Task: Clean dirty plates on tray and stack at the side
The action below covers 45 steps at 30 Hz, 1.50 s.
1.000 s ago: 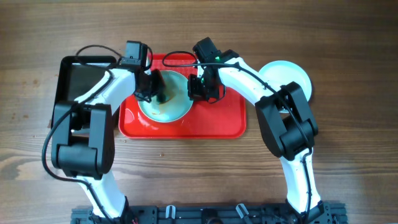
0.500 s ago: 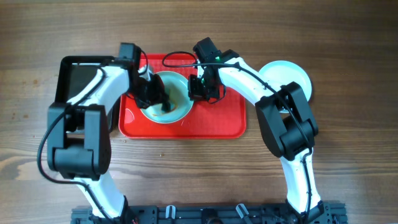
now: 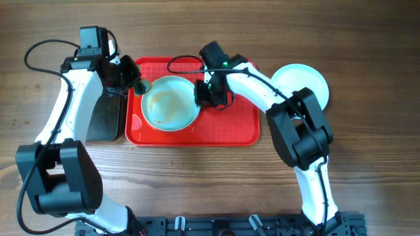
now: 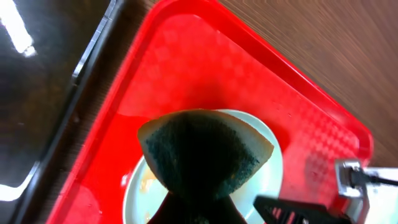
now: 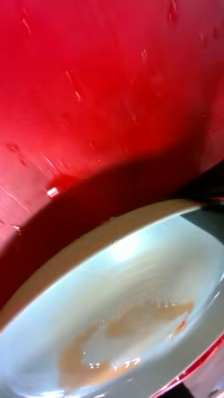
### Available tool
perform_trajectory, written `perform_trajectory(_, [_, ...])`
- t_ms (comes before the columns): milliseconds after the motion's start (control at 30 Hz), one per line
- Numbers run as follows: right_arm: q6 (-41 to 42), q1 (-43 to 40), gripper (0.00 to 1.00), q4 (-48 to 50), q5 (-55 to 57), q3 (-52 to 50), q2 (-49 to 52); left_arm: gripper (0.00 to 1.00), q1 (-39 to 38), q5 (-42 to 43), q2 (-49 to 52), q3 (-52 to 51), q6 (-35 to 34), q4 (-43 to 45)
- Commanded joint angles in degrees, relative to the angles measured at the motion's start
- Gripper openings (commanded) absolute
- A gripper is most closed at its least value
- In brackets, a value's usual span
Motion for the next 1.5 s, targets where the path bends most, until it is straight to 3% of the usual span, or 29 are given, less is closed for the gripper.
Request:
perform_trajectory(0, [1.05,0.35,0.04,-0.35,2.89,-0.68,1.49,0.04,0.22,-4.48,-0.63,0.72,1.29,-0.17])
perform_trajectory(233, [-0.90,-1.05,0.04,-2.49,10.43,-0.66,-5.35,0.04,0.22,-4.48,-0.63,0.72,1.29,-1.11])
perform_trajectory(633, [-6.91,0.55,0.04,-10.34,46.84,-0.66,-24.63,0.04,0.22,-4.48,-0.63,0.72,1.29,-1.31])
perform_trajectory(1200, [-9.64,25.07,0.04,-11.39,109.77,-0.68,-25.94,0.04,0.22,-4.50,-0.63,0.72,1.31,-1.31])
perform_trajectory(1367, [-11.02,26.82,0.04,-10.12,110.33,-0.68,-25.97,0.04,0.22,-4.66,-0.63,0.72,1.31,-1.31])
perform_trajectory(1467, [-10.95,26.03,0.04,-9.57,102.71,-0.68,-25.97,0.04,0.20,-4.66,-0.63,0.72,1.31,-1.31])
